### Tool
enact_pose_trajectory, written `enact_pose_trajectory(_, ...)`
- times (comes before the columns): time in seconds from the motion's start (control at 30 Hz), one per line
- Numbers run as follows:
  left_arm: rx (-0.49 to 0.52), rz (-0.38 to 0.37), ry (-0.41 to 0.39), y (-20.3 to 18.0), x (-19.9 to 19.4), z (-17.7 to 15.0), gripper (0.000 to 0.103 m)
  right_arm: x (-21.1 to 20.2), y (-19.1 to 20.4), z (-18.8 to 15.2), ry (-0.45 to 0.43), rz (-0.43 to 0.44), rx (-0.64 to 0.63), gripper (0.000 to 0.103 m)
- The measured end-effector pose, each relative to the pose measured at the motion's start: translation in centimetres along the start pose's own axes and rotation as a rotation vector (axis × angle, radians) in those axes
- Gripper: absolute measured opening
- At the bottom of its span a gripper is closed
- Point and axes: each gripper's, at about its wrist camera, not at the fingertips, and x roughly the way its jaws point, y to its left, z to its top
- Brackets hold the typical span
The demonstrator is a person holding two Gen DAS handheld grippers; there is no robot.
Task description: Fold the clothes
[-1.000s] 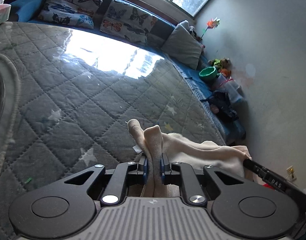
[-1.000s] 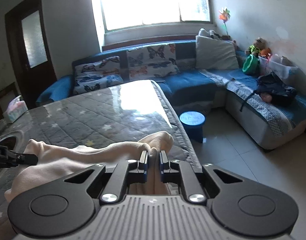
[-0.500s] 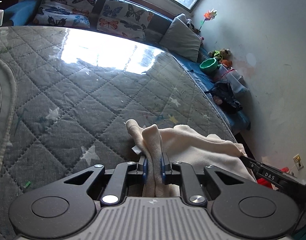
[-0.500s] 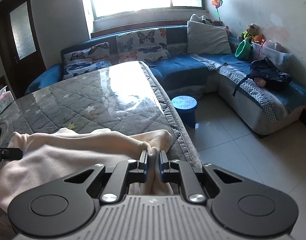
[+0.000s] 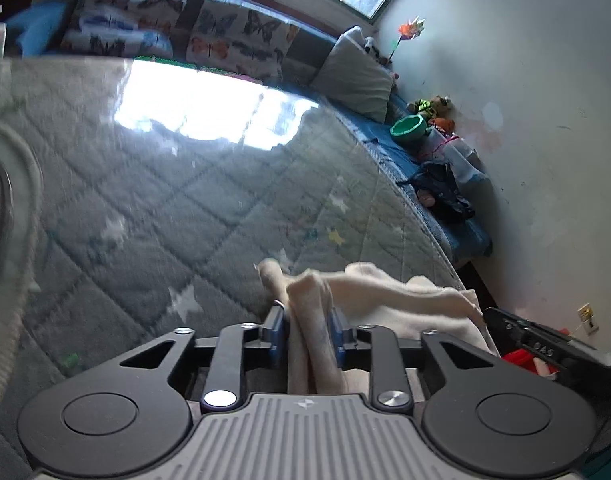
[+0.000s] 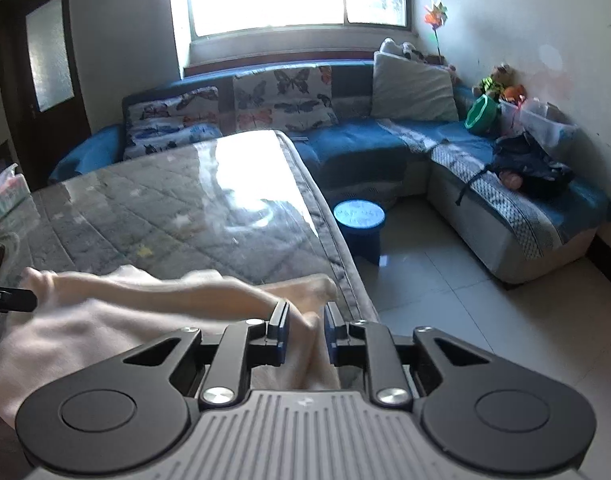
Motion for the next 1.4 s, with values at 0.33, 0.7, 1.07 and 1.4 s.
enact_pose_trajectory(0.33, 0.069, -0.039, -0.029, -2.9, 0.7, 1.0, 0.029, 2.6, 3.1, 0.8, 0.017, 0.089, -0.020, 0.018)
enact_pose_trajectory(0.7, 0.107, -0.036, 0.008, -4.2, 3.8, 0.4, 0.029, 3.9, 3.8, 0.5, 0.026, 0.079, -0.024, 0.018)
enact_pose_trajectory(1.07, 0.104, -0.026, 0.008, -4.0, 4.0, 0.1, 0.030, 2.6, 5.5, 0.0, 0.014, 0.116, -0.056, 0.027)
enact_pose_trajectory(1.4, 0.180, -0.036, -0.013, -5.3, 2.0, -1.4, 0.032, 0.7, 6.7, -1.2, 0.017, 0.150, -0.103, 0.035)
